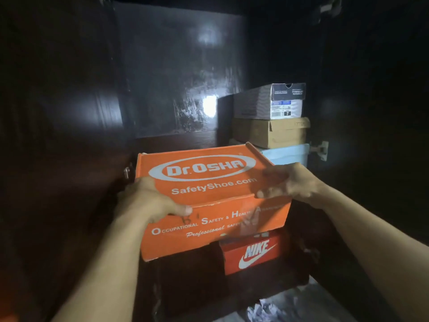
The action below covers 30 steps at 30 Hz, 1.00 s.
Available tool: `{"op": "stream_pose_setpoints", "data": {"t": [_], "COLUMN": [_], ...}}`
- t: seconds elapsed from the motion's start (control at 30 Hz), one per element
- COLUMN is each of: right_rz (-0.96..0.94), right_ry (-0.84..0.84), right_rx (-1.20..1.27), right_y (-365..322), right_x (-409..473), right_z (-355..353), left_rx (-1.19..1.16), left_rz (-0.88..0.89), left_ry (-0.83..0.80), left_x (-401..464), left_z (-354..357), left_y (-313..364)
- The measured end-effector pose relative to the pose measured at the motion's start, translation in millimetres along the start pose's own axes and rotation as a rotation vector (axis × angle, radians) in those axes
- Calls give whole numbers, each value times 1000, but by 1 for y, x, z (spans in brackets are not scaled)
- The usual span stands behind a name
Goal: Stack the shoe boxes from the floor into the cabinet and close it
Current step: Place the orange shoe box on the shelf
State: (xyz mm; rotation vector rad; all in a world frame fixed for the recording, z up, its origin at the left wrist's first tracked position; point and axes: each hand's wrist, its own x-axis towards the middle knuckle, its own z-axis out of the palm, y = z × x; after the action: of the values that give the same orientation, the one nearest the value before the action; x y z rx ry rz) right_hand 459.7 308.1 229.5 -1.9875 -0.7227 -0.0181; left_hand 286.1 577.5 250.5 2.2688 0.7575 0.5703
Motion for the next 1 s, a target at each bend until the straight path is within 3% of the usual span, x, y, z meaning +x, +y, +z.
{"op": "stream_pose_setpoints", "data": {"t": [0.17, 0.3, 0.37, 0.4, 0.57, 0.73, 1.0], "right_rz": [-81, -162, -141, -143, -251, -109, -67], "right_ry": [82, 541, 713, 723, 450, 59, -102], "right_rx": [43, -346, -525, -575, -600, -610, -719], "right_y": [7, -7, -8, -7, 13, 25, 23], "right_x": [40, 48, 46, 45, 48, 78, 131], "right_z": [16, 53, 81, 95, 135, 146, 147], "left_rx": [-7, 163, 230, 260, 312, 465, 528], "left_rz": [120, 247, 339, 377, 378, 263, 162], "left_ry": [354, 707, 752, 750, 564, 316, 159], "left_x": [13, 25, 25, 25, 36, 59, 103], "left_z": [21, 55, 78, 89, 130, 139, 121], "left_y": [0, 1, -5, -12, -48, -56, -39]}}
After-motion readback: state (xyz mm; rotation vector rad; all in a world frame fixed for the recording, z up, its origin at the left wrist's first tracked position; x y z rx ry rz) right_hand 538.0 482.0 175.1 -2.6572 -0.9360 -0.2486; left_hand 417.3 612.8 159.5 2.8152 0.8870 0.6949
